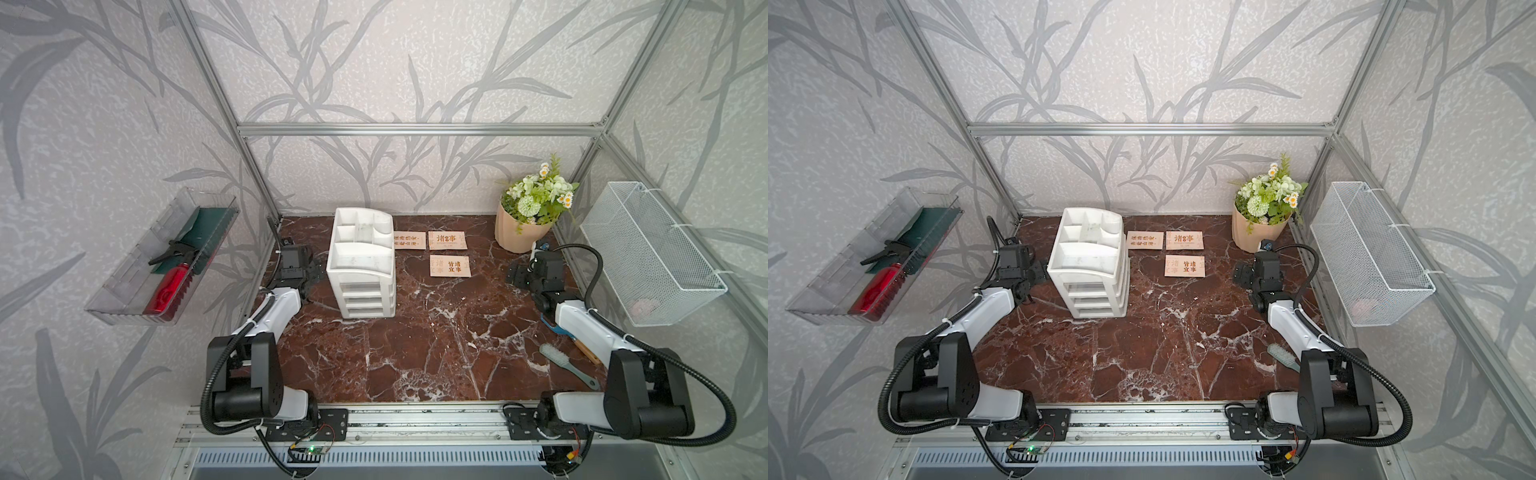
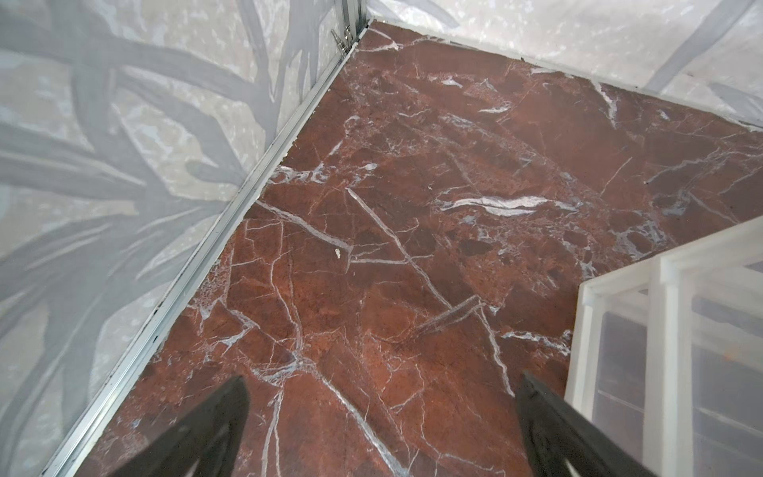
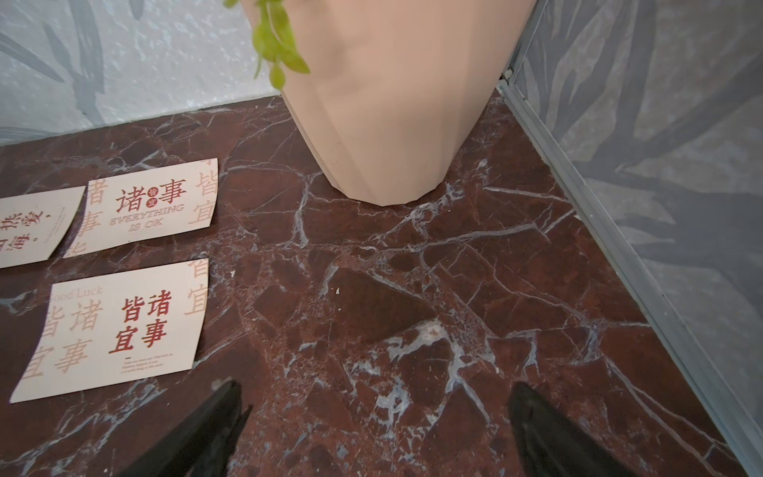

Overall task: Take the postcards out of the drawer
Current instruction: Reset both arms

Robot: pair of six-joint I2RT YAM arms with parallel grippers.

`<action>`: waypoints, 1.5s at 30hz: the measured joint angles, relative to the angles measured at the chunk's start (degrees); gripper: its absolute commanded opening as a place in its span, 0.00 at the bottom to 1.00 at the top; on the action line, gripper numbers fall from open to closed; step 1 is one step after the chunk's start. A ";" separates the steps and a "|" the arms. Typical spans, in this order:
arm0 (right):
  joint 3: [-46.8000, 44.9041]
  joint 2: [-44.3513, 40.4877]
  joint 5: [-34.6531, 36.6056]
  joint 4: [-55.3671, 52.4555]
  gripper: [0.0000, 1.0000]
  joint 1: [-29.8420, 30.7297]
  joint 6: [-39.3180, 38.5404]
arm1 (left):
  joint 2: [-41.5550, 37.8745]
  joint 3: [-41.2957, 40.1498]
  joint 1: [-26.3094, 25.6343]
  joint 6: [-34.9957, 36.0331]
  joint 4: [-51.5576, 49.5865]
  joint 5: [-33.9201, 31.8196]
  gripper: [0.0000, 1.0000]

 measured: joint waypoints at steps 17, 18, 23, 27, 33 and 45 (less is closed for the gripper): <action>-16.55 7.26 -2.08 31.47 0.99 0.70 -7.74 | 5.97 -16.61 0.26 5.73 29.51 10.75 0.99; -18.27 8.92 -1.95 34.99 0.99 1.29 -8.52 | 6.01 -17.14 0.26 6.25 31.01 12.13 0.99; -21.62 13.99 -2.14 41.55 0.99 4.39 -11.10 | 5.44 -23.58 0.26 7.74 43.08 15.98 0.99; -20.37 14.10 -2.12 45.48 0.99 4.39 -12.02 | 7.19 -28.28 0.26 7.85 50.16 15.26 0.99; -19.98 14.10 -2.12 47.54 0.99 4.39 -12.61 | 7.21 -28.11 0.17 7.89 53.59 12.87 0.99; -19.98 14.12 -2.47 48.35 0.99 4.39 -13.31 | 7.26 -28.11 0.13 7.91 55.87 12.22 0.99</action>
